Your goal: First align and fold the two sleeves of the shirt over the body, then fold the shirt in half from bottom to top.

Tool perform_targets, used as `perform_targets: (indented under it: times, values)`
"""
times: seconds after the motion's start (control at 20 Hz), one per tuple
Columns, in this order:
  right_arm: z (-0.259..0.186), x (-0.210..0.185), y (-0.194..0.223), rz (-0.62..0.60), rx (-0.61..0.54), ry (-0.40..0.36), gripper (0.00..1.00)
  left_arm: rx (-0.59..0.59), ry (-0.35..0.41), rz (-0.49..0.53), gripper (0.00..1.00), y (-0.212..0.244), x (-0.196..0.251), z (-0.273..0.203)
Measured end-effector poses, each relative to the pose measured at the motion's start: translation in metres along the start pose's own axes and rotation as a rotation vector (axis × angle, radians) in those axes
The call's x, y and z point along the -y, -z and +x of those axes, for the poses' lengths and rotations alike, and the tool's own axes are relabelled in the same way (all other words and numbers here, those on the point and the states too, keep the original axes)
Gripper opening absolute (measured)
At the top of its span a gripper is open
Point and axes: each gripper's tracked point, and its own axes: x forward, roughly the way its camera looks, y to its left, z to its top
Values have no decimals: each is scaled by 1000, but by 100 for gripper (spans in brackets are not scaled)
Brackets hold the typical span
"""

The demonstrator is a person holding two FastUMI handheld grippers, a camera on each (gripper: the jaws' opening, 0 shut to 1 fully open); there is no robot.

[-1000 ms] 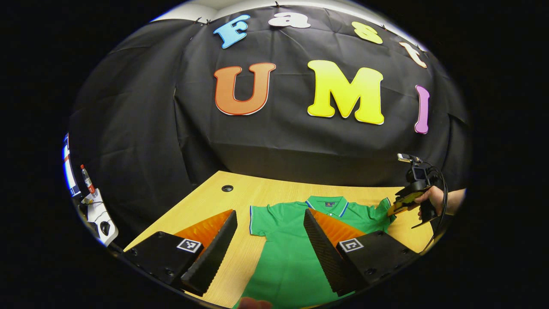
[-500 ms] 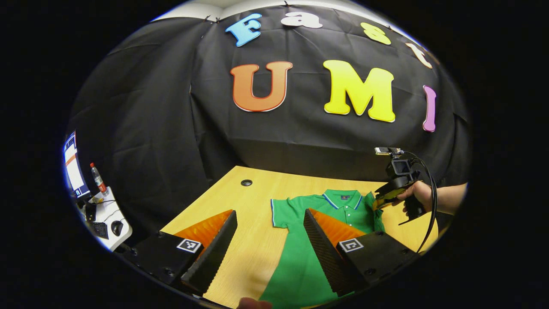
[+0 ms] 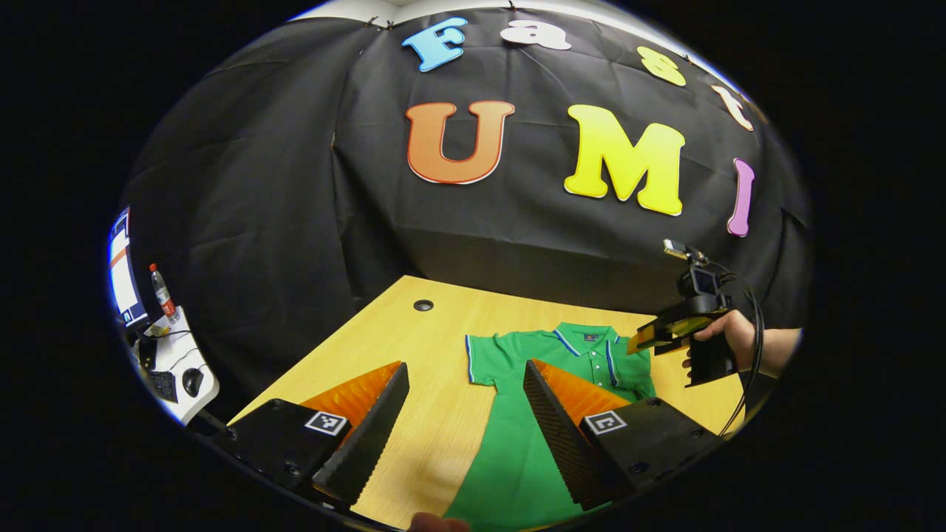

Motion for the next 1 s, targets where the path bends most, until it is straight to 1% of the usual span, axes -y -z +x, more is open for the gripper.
perform_targets:
  times: [0.1,0.2,0.25,0.35,0.45,0.55,0.6,0.7,0.8,0.9,1.0]
  values:
    - [-31,7,-3,-29,75,-2,92,0,37,-16,100,-5,4,6]
    - [-70,5,-2,-41,149,-56,92,-1,69,-18,100,-7,4,15]
    - [-89,11,-1,-56,195,-69,92,2,84,-22,100,-9,3,21]
    - [-129,29,2,-105,296,-61,92,8,117,-47,100,-13,4,33]
    - [-164,48,12,-139,367,-38,92,-20,139,-86,98,-10,3,51]
    - [-190,74,30,-162,385,21,92,-65,169,-147,99,-7,6,72]
    - [-200,83,39,-162,387,38,92,-96,188,-171,98,-3,9,83]
    - [-211,96,57,-145,377,44,92,-174,231,-231,98,5,17,105]
    - [-217,112,69,-153,368,65,93,-264,264,-294,98,15,21,125]
    - [-224,126,76,-133,369,84,93,-344,271,-325,98,25,20,146]
    - [-228,137,81,-98,365,84,93,-481,251,-334,98,49,13,168]
